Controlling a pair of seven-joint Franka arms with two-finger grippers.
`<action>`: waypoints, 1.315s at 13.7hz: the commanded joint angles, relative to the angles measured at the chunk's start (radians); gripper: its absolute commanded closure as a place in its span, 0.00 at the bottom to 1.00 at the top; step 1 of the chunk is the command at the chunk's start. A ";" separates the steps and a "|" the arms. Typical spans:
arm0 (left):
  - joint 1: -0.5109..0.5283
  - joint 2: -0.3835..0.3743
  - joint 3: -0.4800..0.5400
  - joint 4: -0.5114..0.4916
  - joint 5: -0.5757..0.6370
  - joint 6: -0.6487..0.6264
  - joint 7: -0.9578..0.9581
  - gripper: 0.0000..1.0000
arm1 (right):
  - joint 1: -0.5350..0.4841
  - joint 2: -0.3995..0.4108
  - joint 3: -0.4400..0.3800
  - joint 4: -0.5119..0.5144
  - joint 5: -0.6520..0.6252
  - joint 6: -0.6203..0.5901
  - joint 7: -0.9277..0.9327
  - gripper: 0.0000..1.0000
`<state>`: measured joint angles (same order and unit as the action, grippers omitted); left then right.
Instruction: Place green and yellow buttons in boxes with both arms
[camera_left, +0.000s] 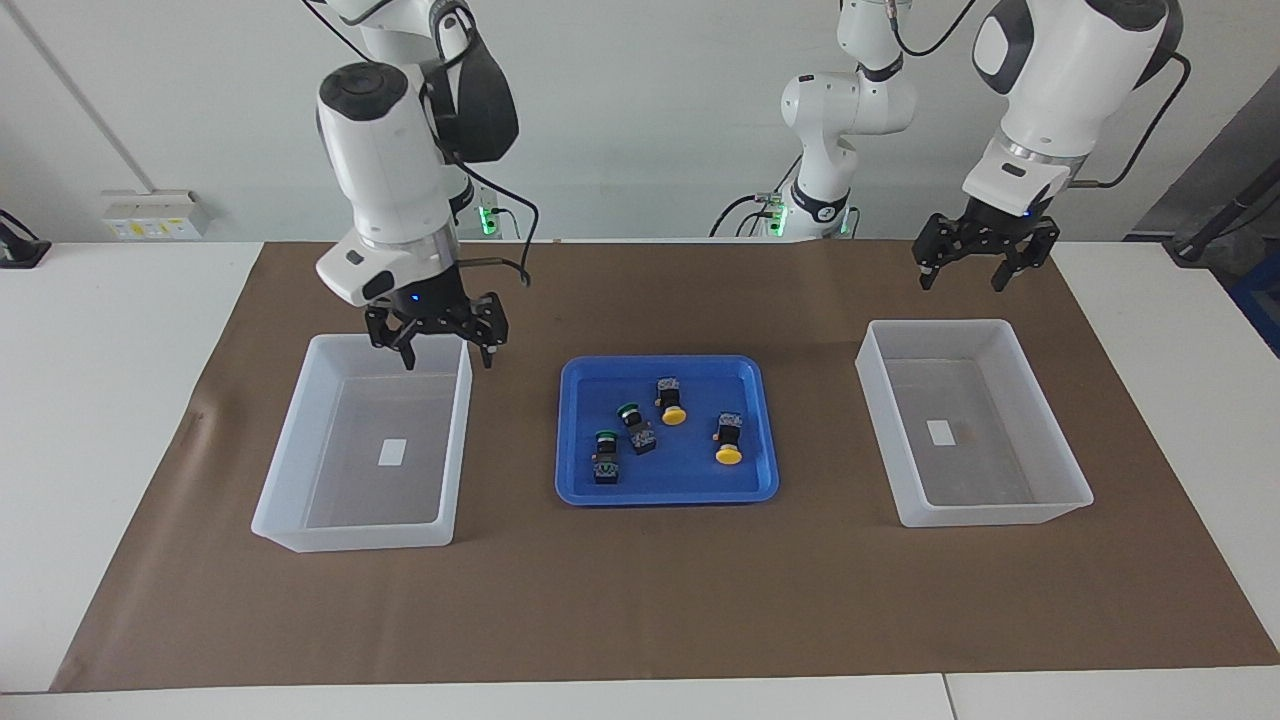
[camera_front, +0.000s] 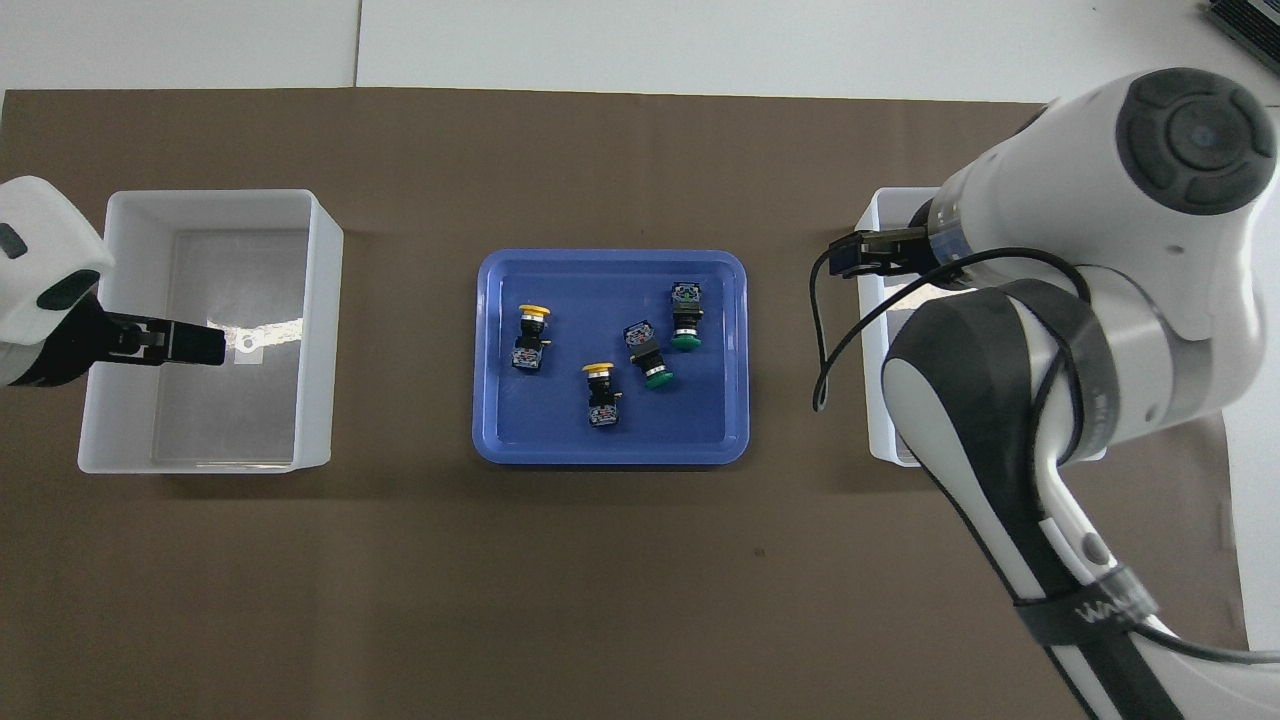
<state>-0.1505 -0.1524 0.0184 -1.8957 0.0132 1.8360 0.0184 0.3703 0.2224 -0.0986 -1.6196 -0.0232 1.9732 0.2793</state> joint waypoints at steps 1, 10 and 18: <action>-0.056 -0.030 0.008 -0.092 0.017 0.109 -0.044 0.00 | 0.050 0.098 -0.003 0.007 0.005 0.129 0.089 0.00; -0.303 0.169 0.006 -0.190 0.016 0.480 -0.342 0.00 | 0.168 0.293 -0.003 0.003 -0.001 0.378 0.218 0.00; -0.345 0.333 0.008 -0.263 0.016 0.776 -0.347 0.00 | 0.184 0.308 -0.003 -0.046 -0.001 0.453 0.215 0.05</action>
<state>-0.4632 0.1504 0.0135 -2.1616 0.0133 2.5697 -0.3081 0.5518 0.5342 -0.0993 -1.6345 -0.0232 2.3823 0.4911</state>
